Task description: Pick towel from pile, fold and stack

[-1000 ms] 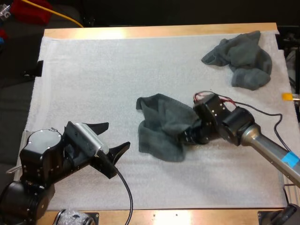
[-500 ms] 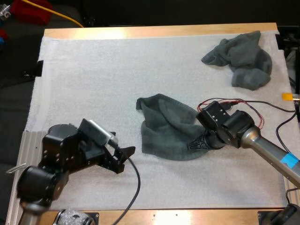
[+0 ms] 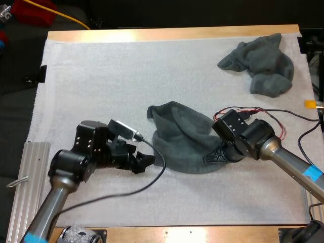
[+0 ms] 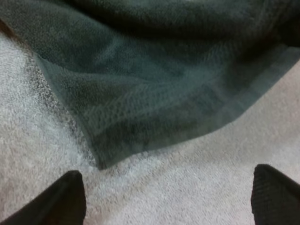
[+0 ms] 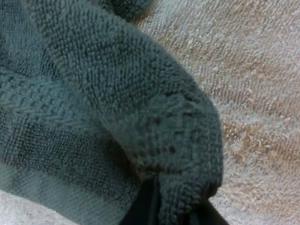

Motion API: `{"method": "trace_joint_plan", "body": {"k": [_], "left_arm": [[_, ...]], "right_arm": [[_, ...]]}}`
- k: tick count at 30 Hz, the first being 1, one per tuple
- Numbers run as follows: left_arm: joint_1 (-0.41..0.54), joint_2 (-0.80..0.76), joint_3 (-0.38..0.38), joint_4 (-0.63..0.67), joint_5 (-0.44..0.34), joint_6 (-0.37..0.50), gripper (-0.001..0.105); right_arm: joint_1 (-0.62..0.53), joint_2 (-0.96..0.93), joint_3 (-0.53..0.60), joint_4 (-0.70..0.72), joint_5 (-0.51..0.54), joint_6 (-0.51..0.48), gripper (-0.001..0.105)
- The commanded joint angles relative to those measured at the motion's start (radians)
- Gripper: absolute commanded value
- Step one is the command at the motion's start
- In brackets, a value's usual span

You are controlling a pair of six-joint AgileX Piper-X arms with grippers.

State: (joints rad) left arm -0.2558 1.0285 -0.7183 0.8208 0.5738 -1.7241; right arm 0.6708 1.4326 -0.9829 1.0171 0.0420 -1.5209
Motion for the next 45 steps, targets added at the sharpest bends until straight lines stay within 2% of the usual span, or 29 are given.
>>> {"method": "trace_joint_plan", "body": {"k": [1,10,15,20,24,29,35,39,45], "left_arm": [[-0.005,0.016,0.000,-0.026,0.015,-0.006,0.071],[-0.005,0.229,0.000,-0.107,0.017,-0.006,0.071],[-0.005,0.349,0.000,-0.167,0.070,-0.006,0.071],[-0.005,0.442,0.000,-0.203,0.076,-0.006,0.071],[-0.005,0.503,0.000,-0.240,0.143,-0.006,0.071],[-0.005,0.554,0.000,-0.254,0.224,-0.006,0.071],[-0.005,0.596,0.000,-0.255,0.237,-0.006,0.071],[-0.005,0.596,0.000,-0.273,0.295,-0.006,0.071],[-0.005,0.596,0.000,-0.272,0.324,-0.006,0.069]], "right_arm": [[-0.001,-0.010,-0.002,0.015,0.008,-0.008,0.001],[-0.001,-0.010,-0.002,0.015,0.008,-0.008,0.001],[-0.001,-0.010,-0.002,0.015,0.008,-0.008,0.001],[-0.001,-0.010,-0.002,0.015,0.008,-0.008,0.001],[-0.001,-0.010,-0.002,0.015,0.008,-0.008,0.001],[-0.001,-0.010,-0.002,0.015,0.008,-0.008,0.001],[-0.001,-0.010,-0.002,0.015,0.008,-0.008,0.001],[-0.001,-0.010,-0.002,0.015,0.008,-0.008,0.001],[-0.001,-0.010,-0.002,0.015,0.008,-0.008,0.001]]}}
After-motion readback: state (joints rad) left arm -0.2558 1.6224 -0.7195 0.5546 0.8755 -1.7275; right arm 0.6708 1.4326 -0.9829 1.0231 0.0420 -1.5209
